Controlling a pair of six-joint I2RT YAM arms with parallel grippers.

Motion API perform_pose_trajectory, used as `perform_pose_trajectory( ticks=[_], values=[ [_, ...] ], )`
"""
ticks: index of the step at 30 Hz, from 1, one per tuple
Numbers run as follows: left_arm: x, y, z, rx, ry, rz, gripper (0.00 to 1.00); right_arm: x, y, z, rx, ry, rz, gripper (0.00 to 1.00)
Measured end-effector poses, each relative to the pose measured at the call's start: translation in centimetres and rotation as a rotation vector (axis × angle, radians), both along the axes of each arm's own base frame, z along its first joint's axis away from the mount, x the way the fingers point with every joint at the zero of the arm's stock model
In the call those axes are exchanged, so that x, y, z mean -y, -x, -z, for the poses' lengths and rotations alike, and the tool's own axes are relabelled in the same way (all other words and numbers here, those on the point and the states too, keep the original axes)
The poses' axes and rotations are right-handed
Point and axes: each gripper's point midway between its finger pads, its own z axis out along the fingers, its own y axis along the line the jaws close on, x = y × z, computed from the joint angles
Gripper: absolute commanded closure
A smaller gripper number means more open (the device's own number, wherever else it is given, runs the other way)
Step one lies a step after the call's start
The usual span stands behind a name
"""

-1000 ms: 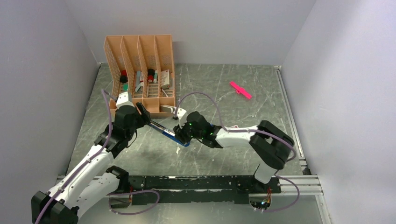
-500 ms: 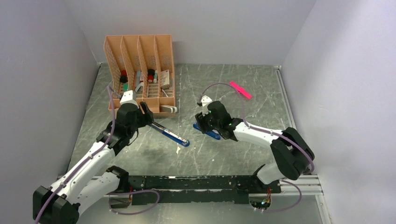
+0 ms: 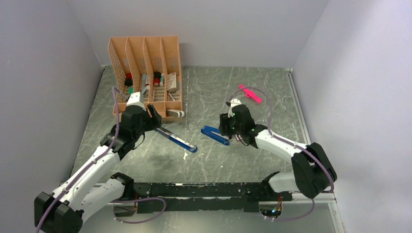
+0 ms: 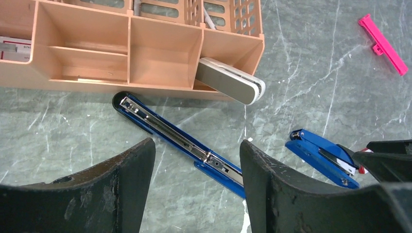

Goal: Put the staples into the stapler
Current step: Move the stapler to the center of the board, then open the stapler at the center of the board.

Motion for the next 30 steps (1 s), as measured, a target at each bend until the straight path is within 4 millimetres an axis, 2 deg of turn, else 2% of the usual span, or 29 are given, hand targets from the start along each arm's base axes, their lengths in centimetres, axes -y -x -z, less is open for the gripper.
perform_pose_trajectory(
  ticks=[3,6,12,16,21,25,30],
  values=[
    [0.2,0.1,0.1,-0.004,0.005,0.012,0.32,1.2,0.0,0.2,-0.021,-0.050,0.079,0.43],
    [0.6,-0.1,0.3,-0.011,0.011,0.027,0.33,2.2,0.4,1.4,-0.067,-0.063,0.138,0.45],
    [1.4,-0.1,1.8,-0.064,0.008,0.061,0.34,3.8,0.0,3.2,-0.125,-0.056,0.198,0.45],
    [1.7,-0.1,2.0,-0.075,0.010,0.078,0.34,3.3,-0.1,3.5,-0.146,-0.070,0.173,0.46],
    [2.5,-0.3,1.5,-0.068,0.016,0.119,0.33,2.4,-0.5,3.5,-0.157,-0.087,0.138,0.49],
    [3.8,-0.8,0.5,-0.060,0.024,0.185,0.33,2.0,-0.6,3.6,-0.165,-0.097,0.117,0.50],
    [6.4,-1.7,-0.9,-0.051,0.030,0.331,0.33,1.2,-0.3,3.4,-0.169,-0.116,0.059,0.50]
  ],
)
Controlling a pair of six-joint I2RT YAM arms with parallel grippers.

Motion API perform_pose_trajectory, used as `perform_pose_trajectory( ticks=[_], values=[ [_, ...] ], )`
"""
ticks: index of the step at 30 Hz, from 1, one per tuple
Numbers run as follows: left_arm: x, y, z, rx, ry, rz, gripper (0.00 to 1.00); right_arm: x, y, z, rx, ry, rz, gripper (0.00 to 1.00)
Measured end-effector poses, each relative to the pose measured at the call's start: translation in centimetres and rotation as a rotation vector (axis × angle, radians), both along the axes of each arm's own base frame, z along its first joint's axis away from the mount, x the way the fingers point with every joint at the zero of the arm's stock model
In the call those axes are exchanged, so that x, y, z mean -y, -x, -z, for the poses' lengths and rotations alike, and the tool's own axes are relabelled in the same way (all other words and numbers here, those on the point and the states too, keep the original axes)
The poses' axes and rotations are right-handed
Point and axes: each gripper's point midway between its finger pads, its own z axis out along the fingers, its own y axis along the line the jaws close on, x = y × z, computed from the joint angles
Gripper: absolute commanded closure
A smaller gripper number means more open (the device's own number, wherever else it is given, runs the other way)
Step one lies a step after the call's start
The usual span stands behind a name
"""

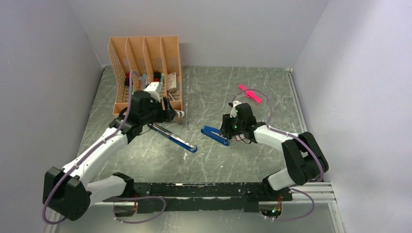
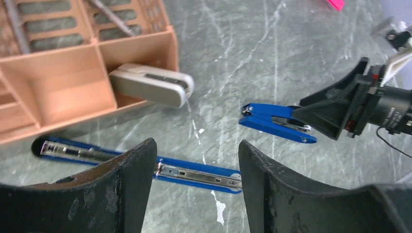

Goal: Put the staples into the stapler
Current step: Open the stapler at the center of the board.

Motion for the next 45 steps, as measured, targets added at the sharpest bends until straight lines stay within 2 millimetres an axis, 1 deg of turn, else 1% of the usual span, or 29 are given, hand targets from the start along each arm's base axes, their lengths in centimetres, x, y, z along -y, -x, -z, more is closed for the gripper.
perform_pose_trajectory(
  ticks=[4,8,10,14,16,18,22,24,26,32,37,41,45],
  values=[
    [1.8,-0.4,-0.9,0.012,0.009,0.106,0.33,-1.0,0.8,-0.2,-0.003,-0.029,-0.090,0.50],
    [2.6,-0.2,-1.2,0.019,0.022,0.161,0.33,-1.2,1.2,-0.6,0.008,-0.036,-0.115,0.48],
    [2.8,-0.1,-1.2,0.019,0.023,0.178,0.33,-0.5,1.3,-1.6,0.043,-0.025,-0.089,0.49],
    [3.0,0.1,-1.1,0.019,0.025,0.197,0.33,0.1,1.1,-5.0,0.135,-0.035,-0.060,0.52],
    [3.1,0.1,-1.1,0.018,0.024,0.202,0.34,0.0,1.2,-5.4,0.133,-0.032,-0.068,0.53],
    [3.1,0.1,-1.0,0.015,0.022,0.206,0.34,-0.2,1.9,-4.6,0.094,-0.012,-0.089,0.54],
    [3.2,0.0,-0.6,0.005,0.018,0.209,0.34,-1.1,4.5,-1.7,-0.019,0.054,-0.157,0.58],
    [3.2,0.0,-0.5,0.002,0.015,0.211,0.34,-1.5,5.5,-0.8,-0.052,0.081,-0.187,0.60],
    [3.2,0.0,-0.4,0.002,0.014,0.213,0.34,-1.9,5.5,-1.0,-0.048,0.087,-0.197,0.63],
    [3.2,0.1,-0.3,0.000,0.012,0.220,0.34,-2.1,5.9,-0.2,-0.067,0.142,-0.207,0.74],
    [3.3,0.0,-0.2,-0.004,0.007,0.223,0.34,-2.6,5.8,-0.1,-0.064,0.165,-0.213,0.87],
    [3.4,-0.2,-0.7,0.006,0.007,0.226,0.34,-2.9,5.7,-0.1,-0.059,0.182,-0.215,0.90],
    [3.4,-0.4,-1.3,0.021,0.009,0.227,0.34,-3.0,5.6,0.0,-0.057,0.197,-0.216,0.88]
  ],
)
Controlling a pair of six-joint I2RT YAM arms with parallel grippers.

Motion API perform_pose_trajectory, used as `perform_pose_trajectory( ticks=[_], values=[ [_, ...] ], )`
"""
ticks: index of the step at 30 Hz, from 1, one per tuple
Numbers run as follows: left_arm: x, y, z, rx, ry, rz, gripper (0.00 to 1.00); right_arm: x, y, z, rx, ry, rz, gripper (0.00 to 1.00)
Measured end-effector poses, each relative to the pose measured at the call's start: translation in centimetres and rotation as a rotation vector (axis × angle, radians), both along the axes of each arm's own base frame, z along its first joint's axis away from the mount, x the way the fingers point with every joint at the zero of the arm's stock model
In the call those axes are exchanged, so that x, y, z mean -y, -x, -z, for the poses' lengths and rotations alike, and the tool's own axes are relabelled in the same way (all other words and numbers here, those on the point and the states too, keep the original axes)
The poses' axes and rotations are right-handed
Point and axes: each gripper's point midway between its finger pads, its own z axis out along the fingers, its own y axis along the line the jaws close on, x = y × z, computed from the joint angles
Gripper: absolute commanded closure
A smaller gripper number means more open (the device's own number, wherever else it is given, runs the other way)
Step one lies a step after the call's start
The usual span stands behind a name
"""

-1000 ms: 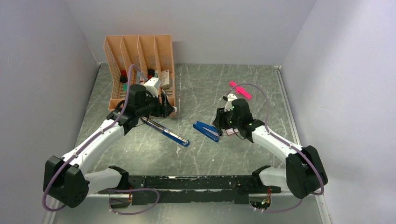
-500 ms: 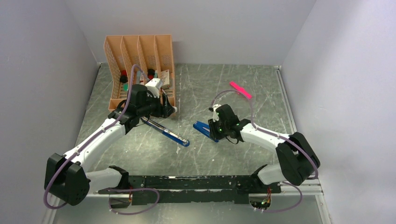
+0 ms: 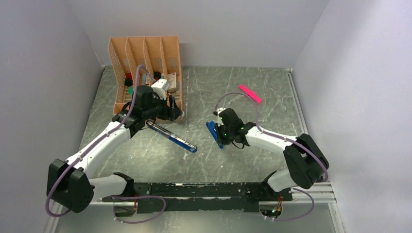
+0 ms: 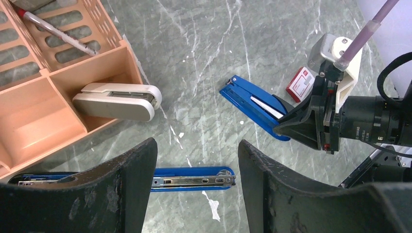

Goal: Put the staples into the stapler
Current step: Open the stapler at the center of the board.

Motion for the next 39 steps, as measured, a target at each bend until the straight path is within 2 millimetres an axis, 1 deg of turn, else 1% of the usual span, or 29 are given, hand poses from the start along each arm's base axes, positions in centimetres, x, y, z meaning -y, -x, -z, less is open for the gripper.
perform_pose_trajectory(
  ticks=[5,8,13,15,18,19,21,24,27,29,32,34,37,39],
  values=[
    [-0.1,0.2,0.2,-0.007,-0.010,0.003,0.34,-0.4,-0.4,0.1,0.014,0.022,-0.002,0.81],
    [-0.2,0.2,0.0,-0.008,-0.016,0.004,0.34,-0.6,-0.6,0.2,0.021,0.039,-0.002,0.79],
    [-0.3,0.1,-0.4,-0.001,-0.023,-0.001,0.33,-0.3,0.1,1.9,-0.004,0.105,-0.013,0.79],
    [-0.5,0.1,-0.5,0.000,-0.028,-0.005,0.33,-0.2,0.1,1.9,0.003,0.125,-0.017,0.84],
    [-0.7,0.2,-0.5,0.000,-0.035,-0.011,0.33,-0.1,0.1,1.9,0.018,0.147,-0.018,0.97],
    [-0.8,0.3,-0.5,0.002,-0.037,-0.014,0.33,-0.1,0.0,1.9,0.024,0.153,-0.019,1.00],
    [-1.0,0.2,-0.6,0.008,-0.043,-0.022,0.33,-0.1,0.0,1.7,0.038,0.160,-0.028,1.00],
    [-1.3,0.2,-0.9,0.018,-0.054,-0.032,0.33,-0.3,-0.2,0.7,0.088,0.136,-0.045,1.00],
    [-1.7,0.1,-1.8,0.044,-0.066,-0.042,0.32,-0.6,-0.5,-1.8,0.201,0.053,-0.059,1.00],
    [-1.9,0.0,-2.8,0.072,-0.072,-0.049,0.31,-1.1,-0.7,-3.6,0.279,-0.017,-0.071,1.00],
    [-2.3,0.1,-5.1,0.136,-0.070,-0.050,0.30,-1.9,-0.7,-5.8,0.392,-0.120,-0.107,1.00],
    [-2.5,0.4,-6.6,0.182,-0.062,-0.048,0.30,-2.4,-0.5,-6.4,0.438,-0.160,-0.147,1.00],
    [-2.9,1.1,-8.6,0.248,-0.043,-0.043,0.30,-3.3,-0.1,-6.5,0.475,-0.166,-0.212,1.00],
    [-2.9,1.4,-9.5,0.281,-0.028,-0.033,0.31,-4.0,0.3,-6.5,0.500,-0.155,-0.262,1.00]
  ],
)
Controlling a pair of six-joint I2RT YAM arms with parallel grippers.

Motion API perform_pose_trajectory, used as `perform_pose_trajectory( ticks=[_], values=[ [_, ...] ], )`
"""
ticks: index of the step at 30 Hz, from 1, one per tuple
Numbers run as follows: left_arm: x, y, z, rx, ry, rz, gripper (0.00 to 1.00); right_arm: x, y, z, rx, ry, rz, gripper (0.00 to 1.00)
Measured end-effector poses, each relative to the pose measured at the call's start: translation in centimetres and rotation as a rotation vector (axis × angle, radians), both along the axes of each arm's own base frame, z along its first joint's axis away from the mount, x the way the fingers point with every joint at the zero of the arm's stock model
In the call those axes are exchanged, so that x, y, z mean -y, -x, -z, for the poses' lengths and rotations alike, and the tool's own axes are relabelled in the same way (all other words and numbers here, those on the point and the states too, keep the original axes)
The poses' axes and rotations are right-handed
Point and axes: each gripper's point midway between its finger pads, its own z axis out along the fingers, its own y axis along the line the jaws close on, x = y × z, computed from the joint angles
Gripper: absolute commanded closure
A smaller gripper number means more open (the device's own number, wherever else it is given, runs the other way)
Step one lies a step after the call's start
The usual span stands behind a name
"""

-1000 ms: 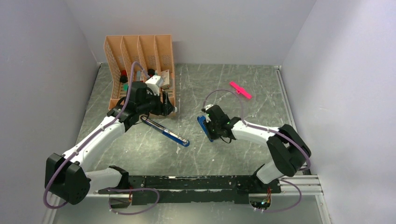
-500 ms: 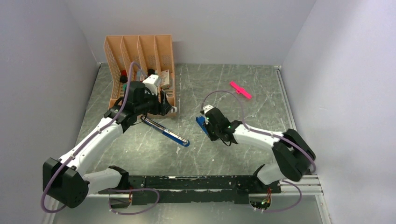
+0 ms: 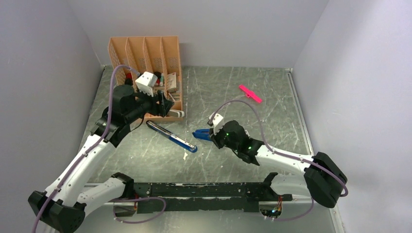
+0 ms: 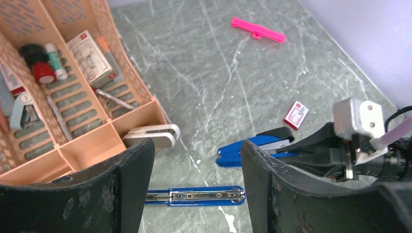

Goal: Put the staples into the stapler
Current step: Open the stapler at the center of the board.

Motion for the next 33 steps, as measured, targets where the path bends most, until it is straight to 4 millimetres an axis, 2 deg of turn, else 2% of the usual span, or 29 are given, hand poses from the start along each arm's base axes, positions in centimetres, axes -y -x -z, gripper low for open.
perform_pose_trajectory(
  ticks=[4,8,14,19,22,28,33],
  values=[
    [0.7,0.6,-0.5,0.023,0.021,0.055,0.32,-1.2,1.0,-0.1,0.082,0.039,-0.087,1.00],
    [2.2,1.0,1.1,-0.007,0.019,0.152,0.33,-1.4,2.4,0.3,0.201,0.074,-0.182,1.00],
    [4.4,2.1,3.4,-0.029,0.003,0.336,0.35,-1.8,5.7,1.3,0.472,0.181,-0.392,1.00],
    [6.1,3.2,3.1,0.088,-0.039,0.545,0.35,-2.0,5.6,0.8,0.605,0.266,-0.447,1.00],
    [6.9,3.5,3.6,0.166,-0.097,0.668,0.35,-1.7,5.8,1.1,0.673,0.308,-0.480,1.00],
    [8.2,2.3,5.0,0.296,-0.231,0.860,0.24,-1.6,6.2,1.6,0.765,0.374,-0.545,1.00],
    [10.0,1.4,7.5,0.367,-0.264,1.015,0.21,-1.9,6.4,2.0,0.818,0.431,-0.584,1.00]
  ],
)
